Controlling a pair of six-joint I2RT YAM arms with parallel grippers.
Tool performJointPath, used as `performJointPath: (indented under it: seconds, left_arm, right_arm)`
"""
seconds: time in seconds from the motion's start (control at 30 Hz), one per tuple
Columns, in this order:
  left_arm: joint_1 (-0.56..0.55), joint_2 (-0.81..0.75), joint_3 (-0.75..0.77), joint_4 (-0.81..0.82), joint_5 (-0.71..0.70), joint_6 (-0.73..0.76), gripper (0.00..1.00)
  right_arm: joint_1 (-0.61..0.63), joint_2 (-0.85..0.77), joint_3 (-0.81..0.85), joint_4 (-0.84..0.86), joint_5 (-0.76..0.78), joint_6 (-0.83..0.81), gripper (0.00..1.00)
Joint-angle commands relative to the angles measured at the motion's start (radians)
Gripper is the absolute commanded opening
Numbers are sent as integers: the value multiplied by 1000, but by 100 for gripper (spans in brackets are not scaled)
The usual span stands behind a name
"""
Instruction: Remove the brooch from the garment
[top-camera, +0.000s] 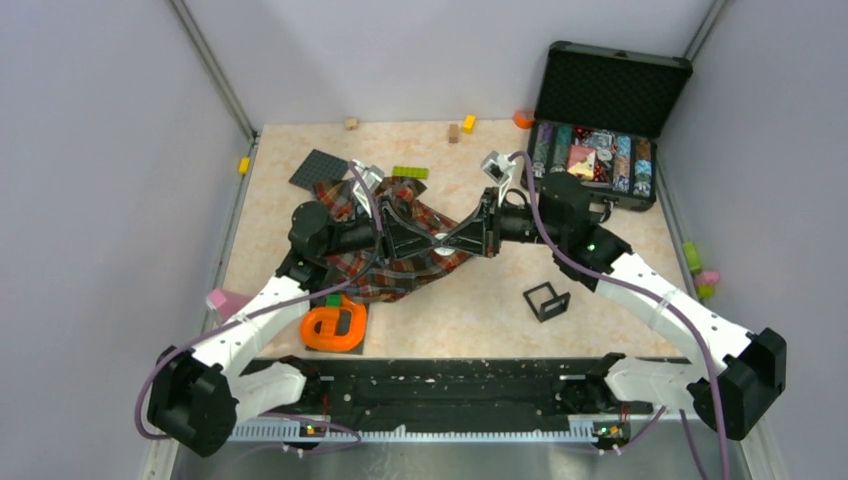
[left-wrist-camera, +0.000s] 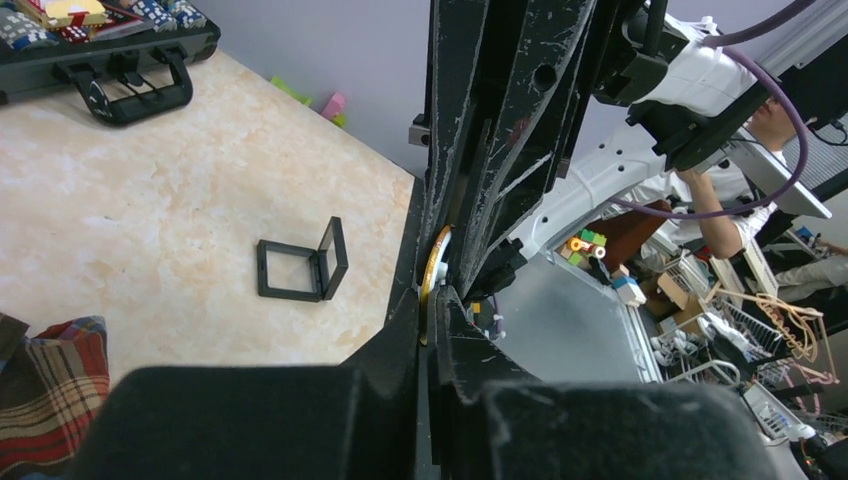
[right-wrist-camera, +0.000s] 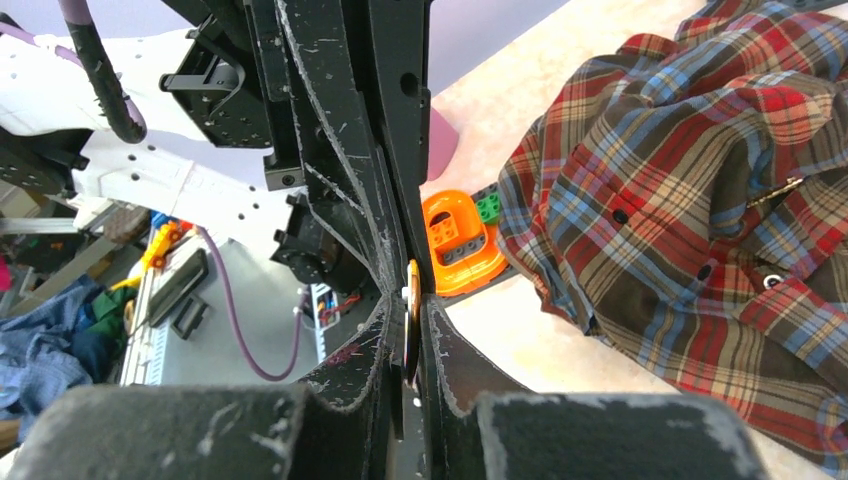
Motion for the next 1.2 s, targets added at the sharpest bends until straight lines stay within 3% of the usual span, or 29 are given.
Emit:
performJointPath:
  seconds: [0.0,0.3,0.43,0.73,0.83,1.03,1.17]
  left_arm:
    - [-1,-52,4,76,2,-5,0]
    - [0,-42,17,81,17,-4,0]
    - [1,-50,11,124,30,-28,12]
    - [0,-94,-17,164,40,-36,28]
    - [1,-95,-15,163,38,-38,17]
    - [0,-78,-13,159,49,-40,12]
    - [0,-65,-12,159,51,-41,0]
  right_arm:
    - [-3,-1,32,-17,11,24,0]
    - [-12,13,39,-12,-28,35,0]
    - [-20,17,40,0,-22,44,0]
    - [-51,12,41,27,-41,81,0]
    - [-59,13,37,34,-51,93,0]
    - [-59,15,30,59,-56,115,0]
    - [-59,14,29,70,-53,124,0]
